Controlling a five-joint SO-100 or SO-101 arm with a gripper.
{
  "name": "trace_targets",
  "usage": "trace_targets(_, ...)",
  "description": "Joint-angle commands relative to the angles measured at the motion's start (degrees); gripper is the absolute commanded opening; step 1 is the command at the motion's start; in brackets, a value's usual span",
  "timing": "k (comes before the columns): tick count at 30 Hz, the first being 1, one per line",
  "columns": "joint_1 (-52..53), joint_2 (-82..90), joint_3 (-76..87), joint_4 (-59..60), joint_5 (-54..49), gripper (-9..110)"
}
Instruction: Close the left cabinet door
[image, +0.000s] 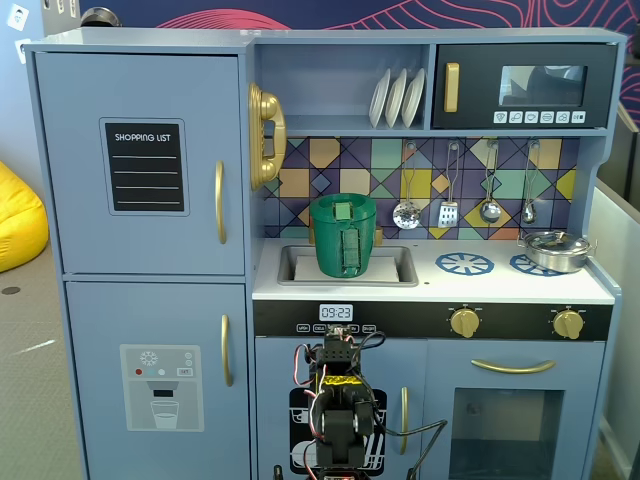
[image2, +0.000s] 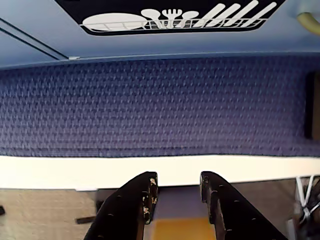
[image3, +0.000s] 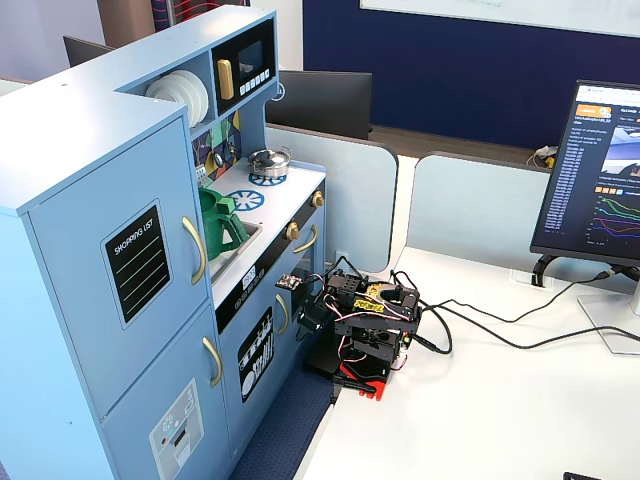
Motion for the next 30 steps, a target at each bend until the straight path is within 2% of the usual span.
trace_targets(1, -0.9, 5.8, -0.4, 5.9, 2.8, 0)
trace_targets(13, -1.0, 8.3, -0.4, 27.1, -0.9, 0)
trace_targets(17, 0.5, 8.3, -0.4, 27.4, 1.8, 1)
trace_targets(19, 0.7, 8.3, -0.4, 27.4, 2.5, 8)
trace_targets(30, 0.2, 8.3, -0.4, 27.4, 2.5, 8)
